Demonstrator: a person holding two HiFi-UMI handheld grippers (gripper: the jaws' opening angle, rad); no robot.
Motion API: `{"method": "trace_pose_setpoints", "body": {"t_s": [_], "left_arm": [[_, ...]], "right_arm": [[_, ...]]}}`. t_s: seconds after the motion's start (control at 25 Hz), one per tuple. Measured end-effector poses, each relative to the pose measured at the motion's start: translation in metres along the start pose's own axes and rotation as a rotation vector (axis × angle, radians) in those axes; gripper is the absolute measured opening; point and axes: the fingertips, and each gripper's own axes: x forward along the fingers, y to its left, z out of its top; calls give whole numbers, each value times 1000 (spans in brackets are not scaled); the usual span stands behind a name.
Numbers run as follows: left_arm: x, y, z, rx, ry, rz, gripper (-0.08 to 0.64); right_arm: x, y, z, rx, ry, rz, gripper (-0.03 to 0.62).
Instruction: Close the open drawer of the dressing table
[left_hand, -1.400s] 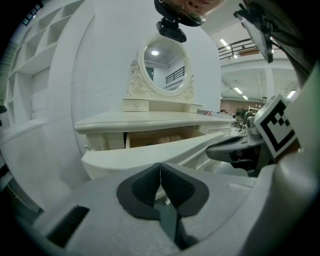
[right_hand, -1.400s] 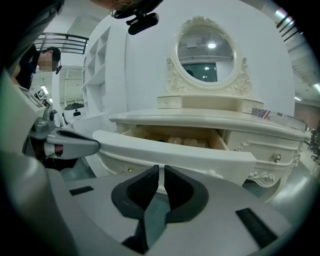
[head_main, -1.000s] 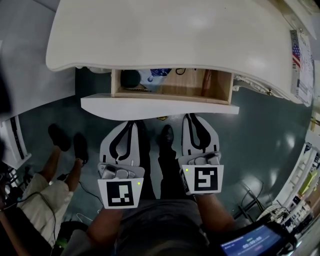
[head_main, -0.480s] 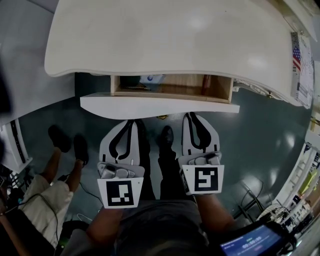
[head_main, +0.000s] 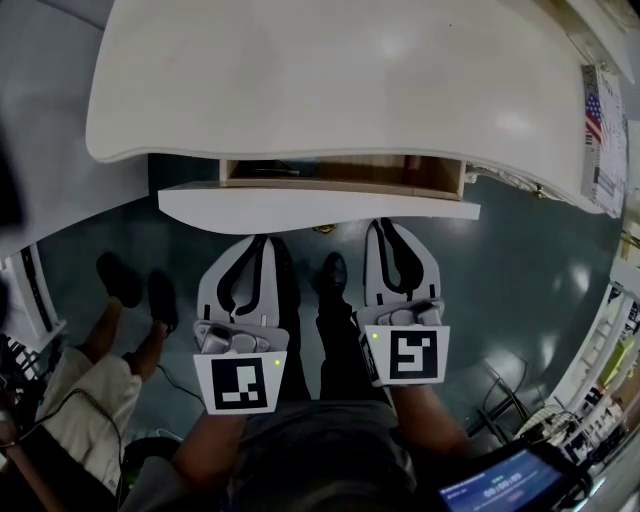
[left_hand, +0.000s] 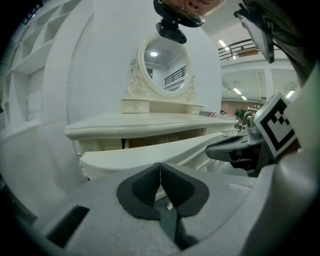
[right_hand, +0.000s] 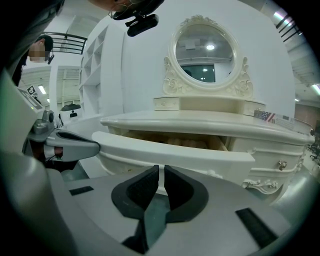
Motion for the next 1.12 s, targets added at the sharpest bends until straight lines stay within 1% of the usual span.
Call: {"method": "trace_pose_setpoints", "body": {"t_s": [0.24,0.68,1.12], "left_arm": [[9,1,6,-11,-10,2,17],[22,1,11,-5,-7,-5,17],[29,2,15,-6,-18,-5,17]], "right_arm": [[7,-6,6,5,-14,-8,17],[14,-16,10,7,-13,-17,17],[20,-21,18,6,-37,-29,17]]}}
